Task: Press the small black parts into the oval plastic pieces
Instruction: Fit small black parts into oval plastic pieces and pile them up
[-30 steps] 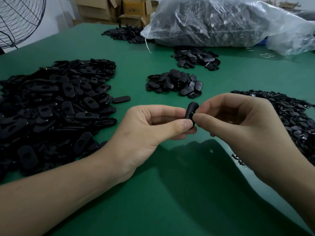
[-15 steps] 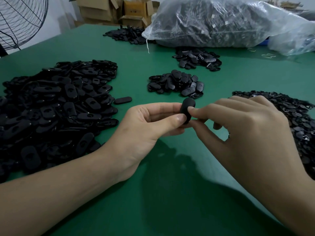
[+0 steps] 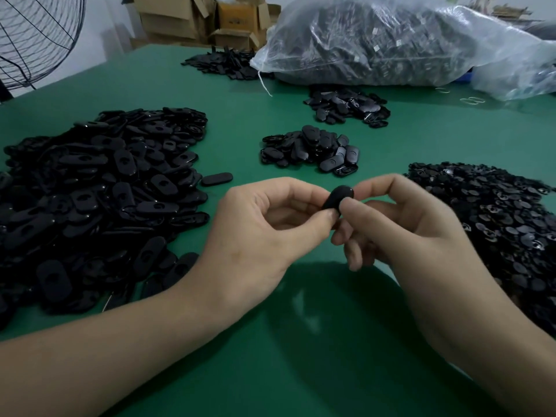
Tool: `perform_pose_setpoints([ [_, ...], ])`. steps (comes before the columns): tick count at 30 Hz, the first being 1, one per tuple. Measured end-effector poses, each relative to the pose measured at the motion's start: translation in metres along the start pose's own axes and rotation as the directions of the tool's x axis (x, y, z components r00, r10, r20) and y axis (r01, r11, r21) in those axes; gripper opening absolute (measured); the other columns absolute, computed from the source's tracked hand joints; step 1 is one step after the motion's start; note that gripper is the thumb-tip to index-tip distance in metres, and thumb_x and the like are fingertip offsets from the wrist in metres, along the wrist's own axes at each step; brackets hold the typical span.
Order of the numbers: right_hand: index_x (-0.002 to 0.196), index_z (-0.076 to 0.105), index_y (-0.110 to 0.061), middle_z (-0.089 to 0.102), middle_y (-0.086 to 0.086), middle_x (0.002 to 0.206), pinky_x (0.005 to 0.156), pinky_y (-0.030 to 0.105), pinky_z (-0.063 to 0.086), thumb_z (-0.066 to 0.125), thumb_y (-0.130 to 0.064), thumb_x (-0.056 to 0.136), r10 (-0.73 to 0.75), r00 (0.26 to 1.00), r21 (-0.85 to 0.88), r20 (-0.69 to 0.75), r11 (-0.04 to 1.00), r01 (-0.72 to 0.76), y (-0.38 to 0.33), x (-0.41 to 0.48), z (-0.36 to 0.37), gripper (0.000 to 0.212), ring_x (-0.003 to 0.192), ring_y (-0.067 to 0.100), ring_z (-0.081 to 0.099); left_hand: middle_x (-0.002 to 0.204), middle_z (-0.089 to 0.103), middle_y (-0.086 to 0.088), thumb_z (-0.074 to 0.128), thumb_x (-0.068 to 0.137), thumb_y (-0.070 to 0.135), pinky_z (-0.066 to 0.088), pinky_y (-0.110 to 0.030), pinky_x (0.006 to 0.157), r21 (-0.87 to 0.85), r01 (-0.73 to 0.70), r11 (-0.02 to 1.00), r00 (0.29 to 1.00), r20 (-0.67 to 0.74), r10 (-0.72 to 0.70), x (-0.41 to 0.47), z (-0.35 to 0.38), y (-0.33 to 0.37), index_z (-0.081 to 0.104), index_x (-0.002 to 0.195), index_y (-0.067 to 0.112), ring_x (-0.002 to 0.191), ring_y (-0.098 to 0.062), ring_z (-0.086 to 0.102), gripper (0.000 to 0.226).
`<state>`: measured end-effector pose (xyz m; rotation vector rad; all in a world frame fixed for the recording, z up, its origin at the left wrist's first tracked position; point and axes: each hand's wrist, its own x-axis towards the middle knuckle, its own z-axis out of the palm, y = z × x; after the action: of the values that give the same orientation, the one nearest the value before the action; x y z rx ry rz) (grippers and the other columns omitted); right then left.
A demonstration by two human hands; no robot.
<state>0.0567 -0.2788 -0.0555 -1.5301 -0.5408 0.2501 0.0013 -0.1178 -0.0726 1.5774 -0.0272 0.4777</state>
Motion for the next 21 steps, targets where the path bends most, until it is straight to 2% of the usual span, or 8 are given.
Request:
perform_pose_setpoints([
  [4, 0.091, 0.065, -0.012, 0.068, 0.008, 0.072, 0.053, 0.023, 0.044, 0.073, -0.022, 0.079, 0.094, 0.994, 0.16, 0.05, 0.982, -0.101, 0.0018, 0.0011, 0.0024, 0.018, 0.053, 0.017, 0.053, 0.082, 0.079, -0.003, 0.075, 0.083, 0.007, 0.059, -0.022, 0.077, 0.044, -0.065, 0.997, 0.998, 0.006, 0.065, -0.0009, -0.0001, 0.0011, 0.076, 0.089, 0.018, 0.078, -0.017, 0.077, 0.012],
  [8, 0.089, 0.067, -0.014, 0.065, 0.007, 0.073, 0.052, 0.021, 0.044, 0.074, -0.02, 0.073, 0.137, 0.985, 0.274, 0.107, 0.948, -0.162, 0.0014, 0.0009, 0.0031, 0.018, 0.055, 0.014, 0.052, 0.084, 0.08, 0.0, 0.075, 0.083, 0.009, 0.06, -0.026, 0.079, 0.094, -0.093, 0.991, 0.996, -0.007, 0.094, -0.0015, -0.0004, 0.0013, 0.077, 0.091, 0.018, 0.08, -0.018, 0.078, 0.012],
  [12, 0.085, 0.067, -0.016, 0.063, 0.006, 0.074, 0.054, 0.02, 0.046, 0.077, -0.018, 0.072, 0.147, 0.978, 0.327, 0.148, 0.926, -0.189, 0.0015, 0.0006, 0.0027, 0.016, 0.056, 0.014, 0.052, 0.086, 0.08, 0.0, 0.076, 0.084, 0.008, 0.061, -0.03, 0.081, 0.134, -0.125, 0.983, 0.992, -0.002, 0.127, -0.0032, -0.0006, 0.0018, 0.077, 0.094, 0.013, 0.081, -0.018, 0.078, 0.011],
  [17, 0.081, 0.068, -0.018, 0.061, 0.006, 0.072, 0.055, 0.021, 0.046, 0.074, -0.013, 0.075, 0.144, 0.972, 0.382, 0.184, 0.901, -0.206, 0.0025, 0.0021, 0.0023, 0.01, 0.055, 0.015, 0.052, 0.086, 0.079, 0.008, 0.078, 0.084, 0.006, 0.059, -0.019, 0.078, 0.222, -0.196, 0.955, 0.978, -0.021, 0.206, -0.0051, 0.0002, 0.0047, 0.077, 0.092, 0.022, 0.08, -0.008, 0.077, 0.018],
  [21, 0.078, 0.069, -0.02, 0.061, 0.006, 0.072, 0.055, 0.021, 0.047, 0.073, -0.012, 0.073, 0.143, 0.971, 0.413, 0.193, 0.886, -0.212, 0.0026, 0.0035, 0.0036, 0.01, 0.055, 0.014, 0.052, 0.086, 0.079, 0.01, 0.079, 0.084, 0.005, 0.059, -0.017, 0.077, 0.239, -0.213, 0.947, 0.973, -0.034, 0.227, -0.0054, 0.0004, 0.0058, 0.077, 0.091, 0.022, 0.08, -0.006, 0.077, 0.019],
])
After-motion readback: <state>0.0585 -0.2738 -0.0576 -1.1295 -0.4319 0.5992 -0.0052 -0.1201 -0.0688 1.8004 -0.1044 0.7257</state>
